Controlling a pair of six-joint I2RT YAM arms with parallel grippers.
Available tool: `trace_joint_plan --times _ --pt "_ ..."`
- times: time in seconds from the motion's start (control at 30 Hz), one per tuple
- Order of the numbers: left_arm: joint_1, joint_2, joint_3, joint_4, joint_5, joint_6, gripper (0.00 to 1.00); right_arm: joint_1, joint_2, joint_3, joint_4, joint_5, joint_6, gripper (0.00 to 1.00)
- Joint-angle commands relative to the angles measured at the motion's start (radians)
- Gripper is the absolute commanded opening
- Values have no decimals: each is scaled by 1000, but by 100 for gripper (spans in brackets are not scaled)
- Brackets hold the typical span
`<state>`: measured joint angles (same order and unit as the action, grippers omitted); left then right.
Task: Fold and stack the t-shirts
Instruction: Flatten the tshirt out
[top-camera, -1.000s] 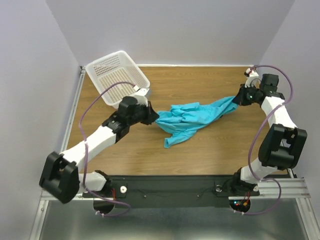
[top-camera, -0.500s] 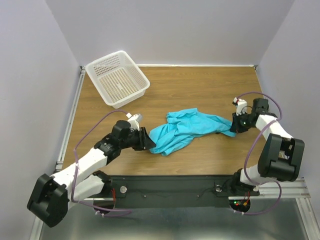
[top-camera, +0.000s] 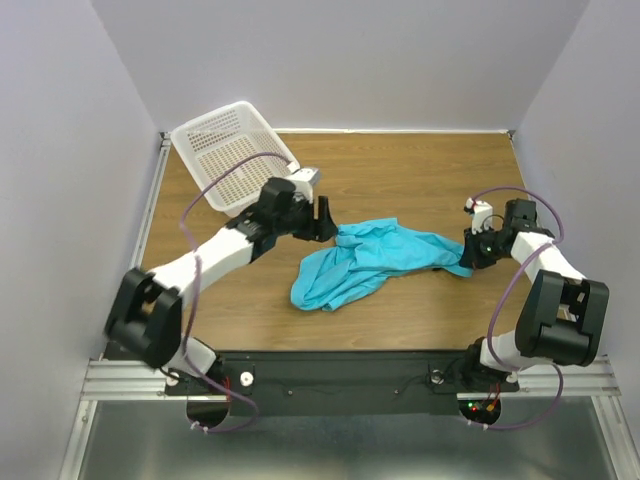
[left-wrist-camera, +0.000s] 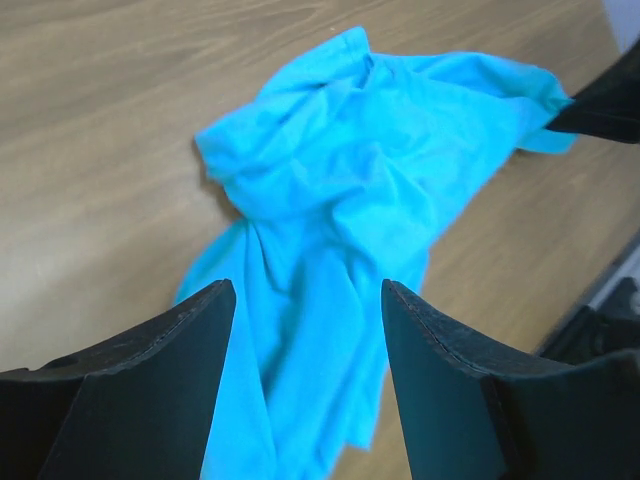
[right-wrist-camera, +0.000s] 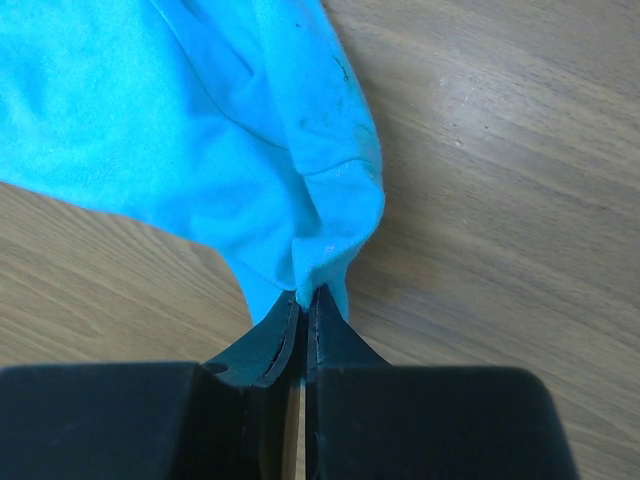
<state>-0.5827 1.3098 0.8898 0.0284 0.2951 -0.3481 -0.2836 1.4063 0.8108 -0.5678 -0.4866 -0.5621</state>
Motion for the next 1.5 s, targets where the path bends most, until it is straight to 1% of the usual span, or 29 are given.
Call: trace_joint_plan --times 0.0,0.03,0.13,0.43,0.5,0.57,0.6,0.63,0.67,0.7,0.73,0.77,0.8,0.83,0.9,0.93,1.0,1.03,1.13,1.17,1.23,1.3,1.47 --pt "-3 230 176 28 65 175 72 0 11 48 13 -50 11 1" --pt "-3 309 204 21 96 184 72 0 14 48 13 -56 14 1" --pt "-8 423 293 -8 105 192 72 0 14 47 13 -56 16 1" --pt "-46 615 391 -5 13 189 72 0 29 59 13 -79 24 1" --pt "-54 635 406 -4 -4 190 72 0 30 60 13 -86 27 1" --pt "-55 648 414 4 -19 190 60 0 25 60 13 -89 27 1" --pt "-57 648 413 11 -17 190 46 0 23 60 13 -89 25 1" --pt "-57 646 411 21 -14 193 37 0 22 60 13 -92 25 1" --pt "-57 631 406 36 -14 192 27 0 19 60 13 -96 24 1" --pt "-55 619 396 45 -17 192 14 0 10 60 13 -99 21 1" --pt "-57 582 388 53 -22 192 9 0 0 62 11 -101 18 1" --pt "-55 559 377 68 -31 192 7 0 -7 65 11 -102 13 1" --pt "-55 531 358 74 -40 193 6 0 -18 73 11 -104 7 1" --pt "-55 464 332 82 -65 196 6 0 -48 77 11 -104 -1 1" --pt "-55 390 304 82 -89 202 6 0 -81 106 11 -102 1 1" --pt "-55 314 270 82 -102 208 6 0 -110 122 11 -104 1 1" --pt "-55 235 233 85 -112 213 6 0 -144 151 8 -112 5 1" --pt "-55 197 215 84 -119 221 6 0 -158 184 5 -118 7 1" --pt "-55 6 138 90 -136 228 7 0 -222 249 0 -141 25 1" --pt "-57 -29 109 88 -143 231 7 0 -251 269 -1 -144 42 0" --pt "-57 -128 92 74 -180 235 7 0 -283 297 -3 -150 57 1" --pt "-55 -188 83 64 -203 238 7 0 -318 349 -6 -158 86 0" --pt "-57 -361 110 53 -286 238 6 0 -336 496 -63 -216 149 1"
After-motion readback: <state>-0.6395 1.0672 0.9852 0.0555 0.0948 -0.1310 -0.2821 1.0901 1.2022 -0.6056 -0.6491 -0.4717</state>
